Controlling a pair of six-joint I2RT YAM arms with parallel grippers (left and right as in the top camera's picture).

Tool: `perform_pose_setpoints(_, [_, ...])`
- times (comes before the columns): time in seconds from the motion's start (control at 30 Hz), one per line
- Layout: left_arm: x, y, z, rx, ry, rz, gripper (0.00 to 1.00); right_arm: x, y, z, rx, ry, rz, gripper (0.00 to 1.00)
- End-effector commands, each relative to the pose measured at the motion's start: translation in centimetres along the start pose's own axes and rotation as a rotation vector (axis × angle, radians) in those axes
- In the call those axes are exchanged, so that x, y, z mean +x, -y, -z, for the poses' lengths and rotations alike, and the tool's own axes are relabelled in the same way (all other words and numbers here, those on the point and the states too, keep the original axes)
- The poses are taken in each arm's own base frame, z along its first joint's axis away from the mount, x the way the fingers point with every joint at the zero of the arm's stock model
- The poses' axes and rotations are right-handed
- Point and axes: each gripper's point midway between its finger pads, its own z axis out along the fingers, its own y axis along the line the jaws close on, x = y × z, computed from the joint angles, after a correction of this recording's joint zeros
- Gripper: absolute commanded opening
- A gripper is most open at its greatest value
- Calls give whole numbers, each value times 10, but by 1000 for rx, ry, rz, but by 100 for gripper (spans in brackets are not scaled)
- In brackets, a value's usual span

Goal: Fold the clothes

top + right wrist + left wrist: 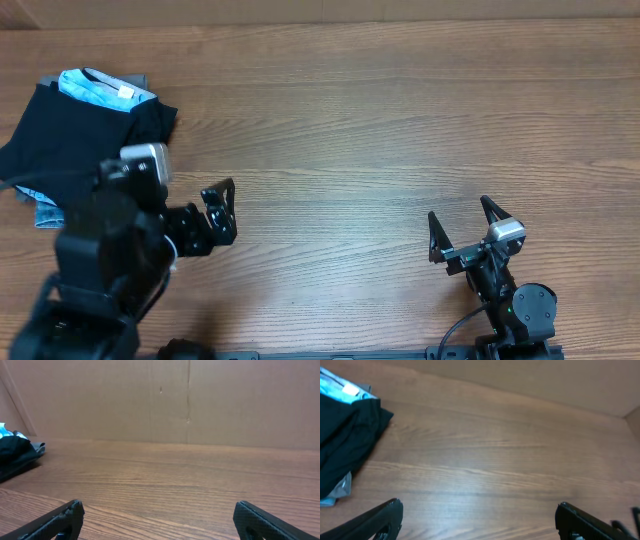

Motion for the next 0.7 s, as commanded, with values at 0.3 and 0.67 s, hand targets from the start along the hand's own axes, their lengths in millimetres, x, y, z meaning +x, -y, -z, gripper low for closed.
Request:
perform_pose_setpoints(0.3, [76, -43, -75, 27, 198, 12, 100, 2, 3, 0, 18, 5, 0, 100])
perform_pose_setpoints(0.67, [94, -56, -102, 106, 453, 21, 100, 2, 3, 0, 18, 5, 0, 100])
